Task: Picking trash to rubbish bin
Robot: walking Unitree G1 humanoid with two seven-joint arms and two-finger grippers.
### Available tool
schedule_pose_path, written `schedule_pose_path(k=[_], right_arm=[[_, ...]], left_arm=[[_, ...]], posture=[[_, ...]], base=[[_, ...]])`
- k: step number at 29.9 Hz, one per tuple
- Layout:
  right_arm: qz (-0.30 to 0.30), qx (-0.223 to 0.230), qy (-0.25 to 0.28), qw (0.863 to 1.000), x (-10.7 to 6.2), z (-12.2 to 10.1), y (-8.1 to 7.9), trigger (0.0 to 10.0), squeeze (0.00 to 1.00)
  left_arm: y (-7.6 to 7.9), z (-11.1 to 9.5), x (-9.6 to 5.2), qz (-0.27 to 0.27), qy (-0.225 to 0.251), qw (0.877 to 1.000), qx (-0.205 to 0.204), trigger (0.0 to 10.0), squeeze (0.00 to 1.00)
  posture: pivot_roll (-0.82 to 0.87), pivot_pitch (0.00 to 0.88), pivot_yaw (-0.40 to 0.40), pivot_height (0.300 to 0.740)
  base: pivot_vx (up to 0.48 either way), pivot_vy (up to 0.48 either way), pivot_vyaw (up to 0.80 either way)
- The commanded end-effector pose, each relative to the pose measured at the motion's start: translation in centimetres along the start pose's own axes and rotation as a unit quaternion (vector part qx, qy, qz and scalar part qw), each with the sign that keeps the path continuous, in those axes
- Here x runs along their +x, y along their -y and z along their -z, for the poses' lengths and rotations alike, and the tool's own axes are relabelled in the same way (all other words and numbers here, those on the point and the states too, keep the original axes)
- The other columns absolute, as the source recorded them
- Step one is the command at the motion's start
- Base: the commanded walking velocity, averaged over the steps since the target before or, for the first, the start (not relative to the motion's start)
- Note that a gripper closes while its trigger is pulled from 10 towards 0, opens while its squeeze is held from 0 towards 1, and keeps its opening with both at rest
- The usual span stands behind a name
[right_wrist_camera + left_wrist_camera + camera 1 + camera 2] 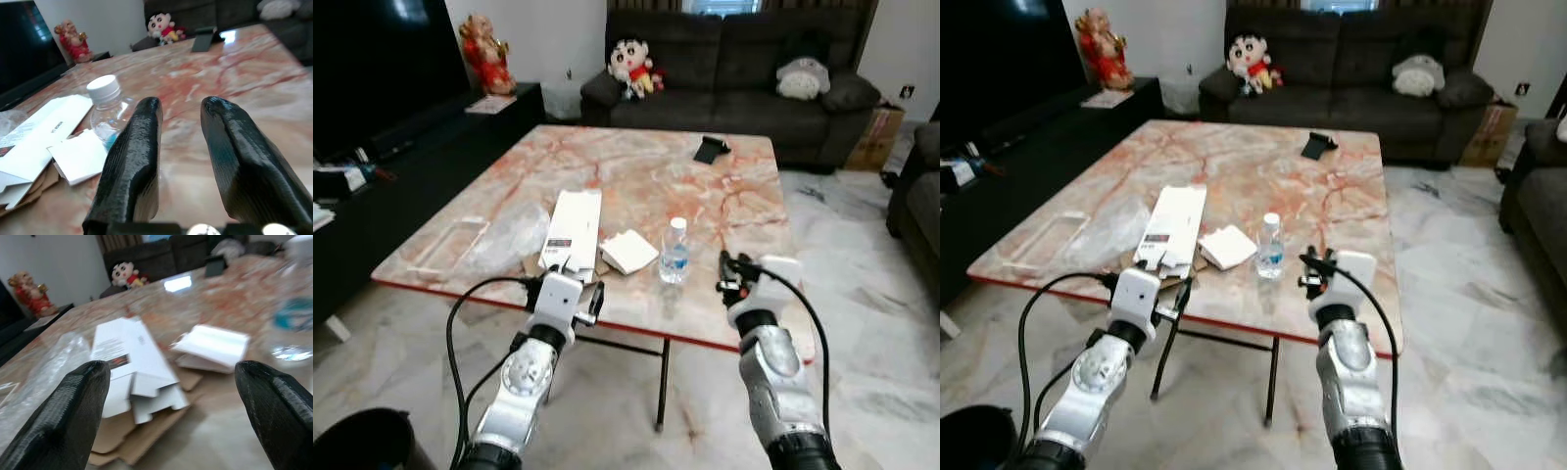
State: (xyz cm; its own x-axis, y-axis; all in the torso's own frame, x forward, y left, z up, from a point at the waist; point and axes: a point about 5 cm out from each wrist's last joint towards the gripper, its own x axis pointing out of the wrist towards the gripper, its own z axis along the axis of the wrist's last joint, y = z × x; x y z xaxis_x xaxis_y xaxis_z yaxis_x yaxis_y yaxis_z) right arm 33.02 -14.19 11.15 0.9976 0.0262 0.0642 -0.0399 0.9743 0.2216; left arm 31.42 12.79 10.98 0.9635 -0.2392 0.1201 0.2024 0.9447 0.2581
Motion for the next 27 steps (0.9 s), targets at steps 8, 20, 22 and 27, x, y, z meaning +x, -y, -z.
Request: schedule_pose_path(k=[8, 20, 22, 27], right_arm=[[0.008, 0.011, -0.004, 1.0, 0.03, 0.02, 0.15, 10.0, 0.0], [0.006, 0.014, 0.005, 1.0, -0.07, -0.16, 0.09, 10.0, 0.0], [0.006, 0.014, 0.005, 1.0, -0.07, -0.16, 0.09, 10.0, 0.0], [0.008, -0.001, 0.001, 1.0, -0.13, -0.11, 0.28, 10.0, 0.0]], left_arm=[[-0.11, -0.37, 0.1, -0.001, 0.005, 1.0, 0.002, 10.0, 0.0], [-0.23, -0.87, -0.09, -0.002, 0.023, 1.0, -0.008, 10.0, 0.0], [-0.22, -0.97, -0.13, -0.001, 0.026, 1.0, -0.01, 10.0, 0.0], [-0.1, -0.85, -0.34, 0.0, 0.024, 1.0, -0.013, 10.0, 0.0]], posture=[[0.16, 0.0, 0.031, 0.74], [0.15, 0.0, 0.031, 0.74], [0.15, 0.0, 0.031, 0.74], [0.16, 0.0, 0.029, 0.74]], base=[[0.319, 0.0, -0.05], [0.289, 0.0, 0.0], [0.0, 0.0, 0.0], [0.0, 0.0, 0.0]])
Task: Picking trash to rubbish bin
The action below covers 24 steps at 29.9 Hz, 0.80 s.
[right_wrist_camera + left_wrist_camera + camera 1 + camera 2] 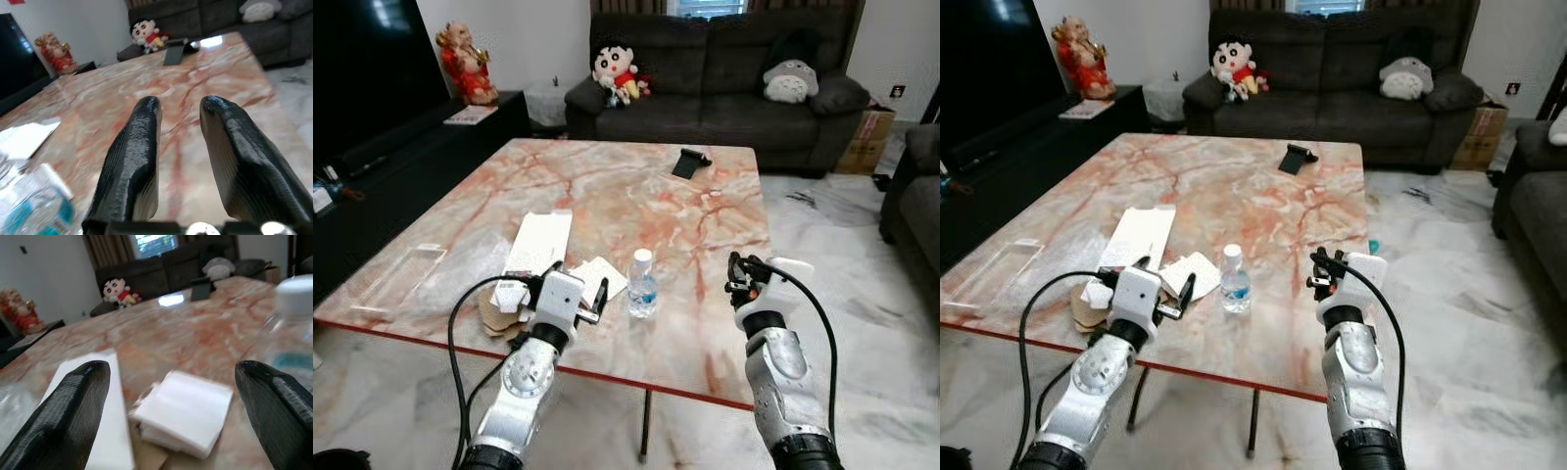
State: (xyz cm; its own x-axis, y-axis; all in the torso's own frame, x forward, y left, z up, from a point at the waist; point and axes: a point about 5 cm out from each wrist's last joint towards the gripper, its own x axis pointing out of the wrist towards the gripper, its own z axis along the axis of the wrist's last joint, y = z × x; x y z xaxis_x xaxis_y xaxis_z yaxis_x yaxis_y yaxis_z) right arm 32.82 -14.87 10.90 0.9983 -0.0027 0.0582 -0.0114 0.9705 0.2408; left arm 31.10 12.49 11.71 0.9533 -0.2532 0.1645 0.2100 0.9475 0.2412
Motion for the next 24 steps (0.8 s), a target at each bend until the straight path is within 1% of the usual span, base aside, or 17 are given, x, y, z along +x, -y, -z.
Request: schedule_pose_path(k=[1, 3, 4, 14, 16, 24], right_arm=[[-0.007, -0.012, 0.0, 1.0, 0.08, -0.15, -0.42, 10.0, 0.0], [-0.008, -0.01, -0.001, 1.0, 0.07, -0.11, -0.41, 10.0, 0.0], [-0.004, -0.009, -0.002, 1.0, 0.05, -0.07, -0.3, 10.0, 1.0], [0.003, -0.005, -0.003, 1.0, -0.13, -0.03, 0.06, 10.0, 1.0], [-0.001, 0.002, 0.0, 1.0, -0.11, -0.11, -0.03, 10.0, 1.0], [-0.011, 0.001, -0.002, 1.0, -0.11, -0.1, -0.35, 10.0, 1.0]], left_arm=[[-0.26, 0.02, -0.22, -0.002, -0.001, 1.0, -0.003, 10.0, 0.0], [-0.23, 0.09, -0.27, -0.001, -0.003, 1.0, -0.004, 10.0, 0.0], [-0.21, 0.1, -0.28, 0.0, -0.004, 1.0, -0.004, 10.0, 0.0], [0.01, 0.21, -0.45, 0.004, -0.007, 1.0, -0.005, 10.0, 0.0], [0.04, 0.24, -0.45, 0.005, -0.008, 1.0, -0.006, 10.0, 0.0], [0.14, 0.36, -0.53, 0.007, -0.012, 1.0, -0.006, 10.0, 0.0]], posture=[[0.16, 0.0, 0.029, 0.74], [0.16, 0.0, 0.029, 0.74], [0.16, 0.0, 0.029, 0.74], [0.16, 0.005, 0.026, 0.74], [0.16, 0.005, 0.026, 0.74], [0.16, 0.007, 0.025, 0.74]], base=[[0.0, 0.0, 0.0], [0.0, 0.0, 0.0], [0.0, 0.0, 0.0], [0.0, 0.0, 0.0], [0.0, 0.0, 0.0], [0.0, 0.0, 0.0]])
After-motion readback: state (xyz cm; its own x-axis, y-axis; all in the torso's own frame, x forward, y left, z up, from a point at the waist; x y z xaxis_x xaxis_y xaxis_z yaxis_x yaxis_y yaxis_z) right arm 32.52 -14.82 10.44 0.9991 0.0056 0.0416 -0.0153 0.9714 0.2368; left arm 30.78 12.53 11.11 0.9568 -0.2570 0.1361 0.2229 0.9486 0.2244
